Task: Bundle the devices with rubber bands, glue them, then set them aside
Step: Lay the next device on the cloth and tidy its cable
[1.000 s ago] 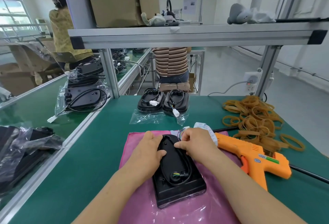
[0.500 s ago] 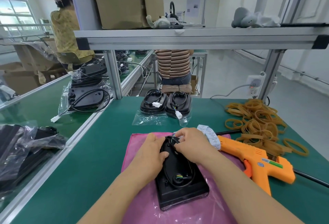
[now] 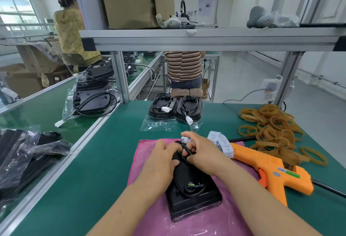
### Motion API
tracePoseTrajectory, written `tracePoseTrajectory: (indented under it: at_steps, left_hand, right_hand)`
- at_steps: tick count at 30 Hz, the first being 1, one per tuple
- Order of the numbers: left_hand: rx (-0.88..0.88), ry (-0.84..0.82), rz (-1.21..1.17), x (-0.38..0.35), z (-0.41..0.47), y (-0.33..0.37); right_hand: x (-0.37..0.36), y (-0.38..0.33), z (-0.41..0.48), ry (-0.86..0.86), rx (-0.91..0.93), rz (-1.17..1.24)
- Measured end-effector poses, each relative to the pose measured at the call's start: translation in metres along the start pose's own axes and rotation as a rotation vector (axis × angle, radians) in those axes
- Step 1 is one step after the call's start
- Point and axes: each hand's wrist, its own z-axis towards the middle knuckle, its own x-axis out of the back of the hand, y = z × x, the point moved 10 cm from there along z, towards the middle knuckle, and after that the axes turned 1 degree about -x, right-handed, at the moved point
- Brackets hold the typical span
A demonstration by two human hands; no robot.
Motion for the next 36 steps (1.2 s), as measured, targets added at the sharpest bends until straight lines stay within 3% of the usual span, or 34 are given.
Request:
tracePoseTrajectory:
  at_steps: [12,21,30,36]
  left_hand:
    - [-0.056,-0.081,0.121,-0.002,0.004,0.003]
    - [-0.031,-0.013,0.213,0.001,0.003,0.004]
    - [0.086,0.111,0.047,0.011,-0.001,-0.009]
    - [0.184,0.145,-0.137,0.013,0.002,-0.025]
  right_hand:
    - [0.001,0.017,-0.004,0.042,0.011,0.112]
    - [0.01,0.029,-0.007,0.161,-0.02,0.124]
    - [0.01,0.037,-0.002,0.198,-0.061,0.182]
    - [0.01,0.021,0.002,0.166,0.005,-0.014]
